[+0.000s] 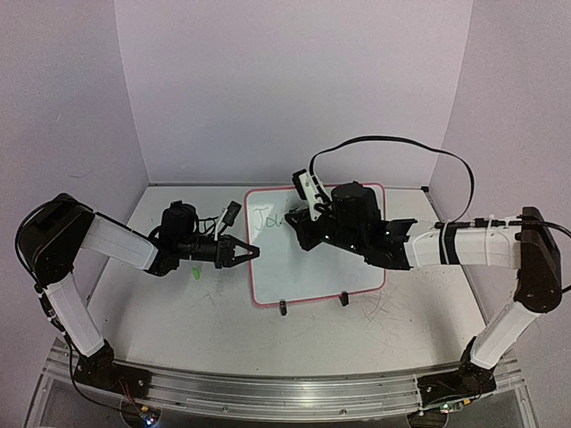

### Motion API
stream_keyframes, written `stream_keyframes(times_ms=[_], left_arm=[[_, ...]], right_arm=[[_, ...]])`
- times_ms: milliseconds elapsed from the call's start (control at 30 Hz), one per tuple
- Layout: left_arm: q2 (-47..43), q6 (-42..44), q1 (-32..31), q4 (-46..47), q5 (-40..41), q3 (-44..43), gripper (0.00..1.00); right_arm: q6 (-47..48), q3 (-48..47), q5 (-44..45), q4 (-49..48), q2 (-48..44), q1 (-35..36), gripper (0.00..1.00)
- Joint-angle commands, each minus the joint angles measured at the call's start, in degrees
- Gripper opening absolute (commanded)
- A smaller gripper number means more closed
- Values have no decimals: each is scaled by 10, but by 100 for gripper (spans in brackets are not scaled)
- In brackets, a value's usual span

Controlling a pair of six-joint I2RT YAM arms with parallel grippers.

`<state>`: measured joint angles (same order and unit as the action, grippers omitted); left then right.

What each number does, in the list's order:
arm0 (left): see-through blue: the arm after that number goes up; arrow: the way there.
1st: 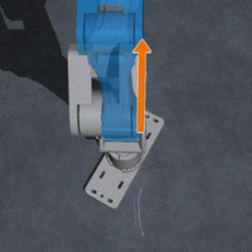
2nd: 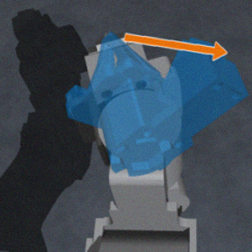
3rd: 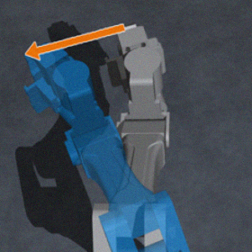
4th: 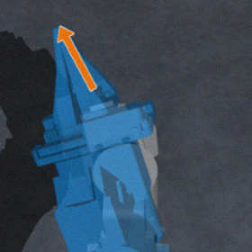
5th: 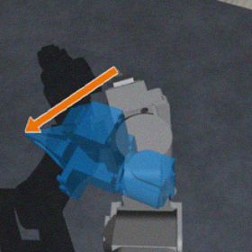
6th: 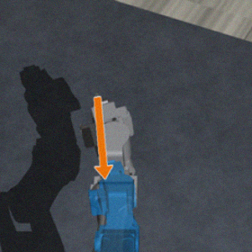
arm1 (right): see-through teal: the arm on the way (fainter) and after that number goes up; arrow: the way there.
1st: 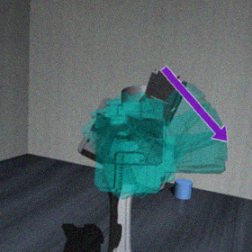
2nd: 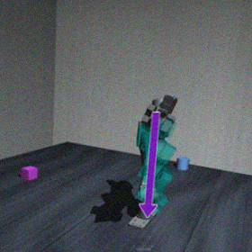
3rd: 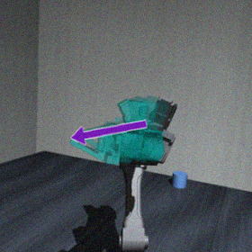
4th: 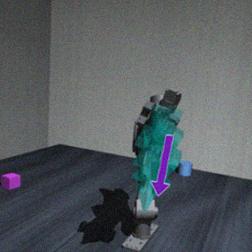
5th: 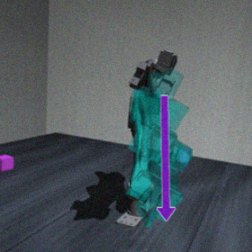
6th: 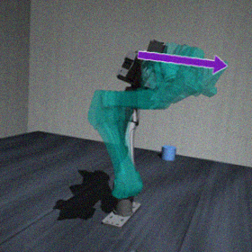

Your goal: Write a sentence on the whiteboard

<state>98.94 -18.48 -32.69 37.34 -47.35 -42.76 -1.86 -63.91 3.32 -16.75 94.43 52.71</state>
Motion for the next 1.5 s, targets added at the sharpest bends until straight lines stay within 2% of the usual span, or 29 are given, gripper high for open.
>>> stream_keyframes(times_ms=[0, 433, 1467], left_arm=[[-17, 13, 6, -24, 60, -7, 0], [-14, 16, 6, -25, 60, -9, 0], [-9, 20, 6, -25, 59, -11, 0]], right_arm=[[-3, -22, 43, -19, -5, -12, 0], [6, -43, 42, -18, 7, -16, 0], [-22, 32, 12, 27, -18, -4, 0]])
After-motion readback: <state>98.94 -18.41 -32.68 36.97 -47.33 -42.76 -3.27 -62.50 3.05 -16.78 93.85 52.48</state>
